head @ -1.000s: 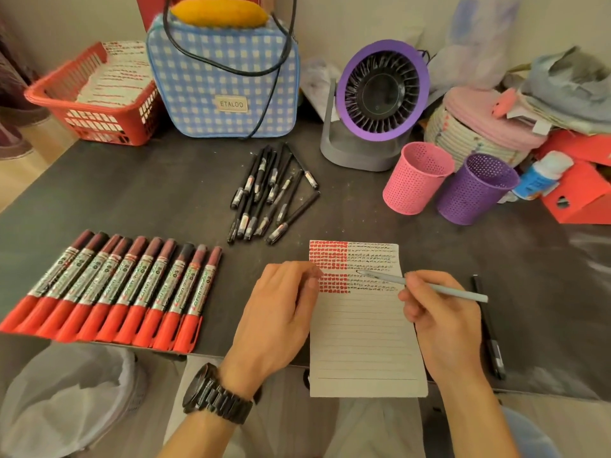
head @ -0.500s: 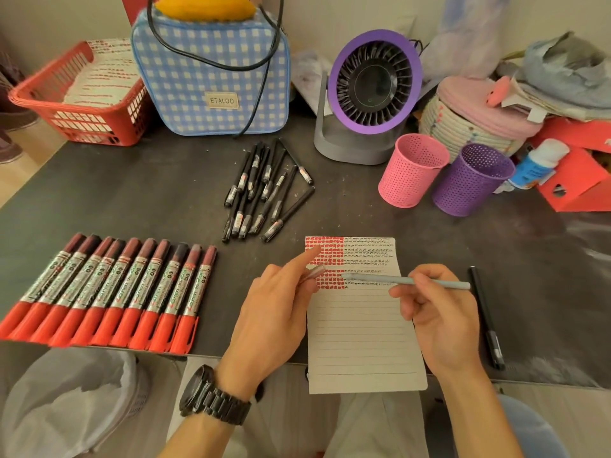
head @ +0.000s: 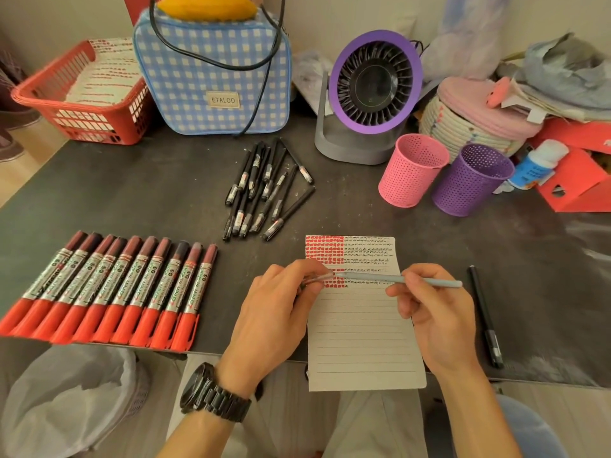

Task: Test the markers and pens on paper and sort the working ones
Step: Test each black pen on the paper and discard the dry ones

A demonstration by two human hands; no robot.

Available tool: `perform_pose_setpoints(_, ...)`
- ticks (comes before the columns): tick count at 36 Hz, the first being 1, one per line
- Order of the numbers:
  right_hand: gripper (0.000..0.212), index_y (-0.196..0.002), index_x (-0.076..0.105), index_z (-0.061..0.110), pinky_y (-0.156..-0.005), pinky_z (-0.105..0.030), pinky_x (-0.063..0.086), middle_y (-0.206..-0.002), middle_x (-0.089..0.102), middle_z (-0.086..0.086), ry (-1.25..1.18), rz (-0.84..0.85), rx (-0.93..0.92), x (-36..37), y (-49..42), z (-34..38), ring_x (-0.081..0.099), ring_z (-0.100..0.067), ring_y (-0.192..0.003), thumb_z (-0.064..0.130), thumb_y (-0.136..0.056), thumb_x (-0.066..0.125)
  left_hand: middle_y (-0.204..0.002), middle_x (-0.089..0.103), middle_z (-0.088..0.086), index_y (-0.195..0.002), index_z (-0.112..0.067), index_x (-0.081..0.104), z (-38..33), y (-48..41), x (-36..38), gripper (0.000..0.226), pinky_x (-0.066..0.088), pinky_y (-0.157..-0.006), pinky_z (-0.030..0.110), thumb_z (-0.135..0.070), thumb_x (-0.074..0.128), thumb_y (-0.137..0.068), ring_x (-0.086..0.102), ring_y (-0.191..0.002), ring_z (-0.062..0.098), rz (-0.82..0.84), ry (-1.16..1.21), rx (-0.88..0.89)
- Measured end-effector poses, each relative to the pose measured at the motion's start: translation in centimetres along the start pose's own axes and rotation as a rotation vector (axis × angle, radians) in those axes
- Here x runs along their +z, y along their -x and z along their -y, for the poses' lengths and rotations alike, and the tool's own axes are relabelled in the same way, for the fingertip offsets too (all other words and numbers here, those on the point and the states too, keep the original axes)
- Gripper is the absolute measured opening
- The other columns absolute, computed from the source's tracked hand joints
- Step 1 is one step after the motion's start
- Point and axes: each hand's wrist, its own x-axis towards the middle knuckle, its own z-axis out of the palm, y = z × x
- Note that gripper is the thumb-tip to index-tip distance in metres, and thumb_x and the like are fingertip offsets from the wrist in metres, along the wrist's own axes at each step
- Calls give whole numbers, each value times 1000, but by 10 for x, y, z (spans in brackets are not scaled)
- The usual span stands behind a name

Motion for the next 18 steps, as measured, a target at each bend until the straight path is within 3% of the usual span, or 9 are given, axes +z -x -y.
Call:
perform_pose_setpoints(6, 10, -84, 76, 19, -57, -22, 48, -72, 71, -12, 111, 25, -26, -2, 0, -4, 55, -14, -57, 19, -87, 67, -111, 53, -31, -122, -47, 54, -1, 0, -1, 22, 43, -82, 25, -46, 44, -102, 55, -90, 2, -2, 2, 13)
perform_pose_setpoints(11, 18, -83, 79, 19, -60, -24, 50, -72, 72, -9, 177, 53, -59, 0, 0, -2, 54, -12, -58, 37, -80, 76, -106, 60, -32, -121, -48, 62, -2, 0, -6, 26, 45, -73, 14, -43, 57, -96, 58, -84, 8, -25, 148, -19)
perform_pose_setpoints(15, 9, -84, 80, 19, -60, -23, 51, -73, 73, -8, 200, 67, -73, -1, -1, -3, 55, -11, -57, 27, -84, 76, -102, 65, -25, -119, -41, 71, -2, -1, -10, 28, 41, -73, 10, -42, 59, -93, 58, -83, 12, -15, 251, -35)
perform_pose_setpoints(18, 11, -84, 80, 21, -58, -24, 51, -73, 74, -8, 226, 63, -77, 0, -1, -4, 55, -11, -56, 32, -86, 78, -105, 67, -22, -120, -38, 72, -2, -3, -11, 29, 42, -73, 12, -36, 62, -94, 59, -86, 15, 2, 297, -38)
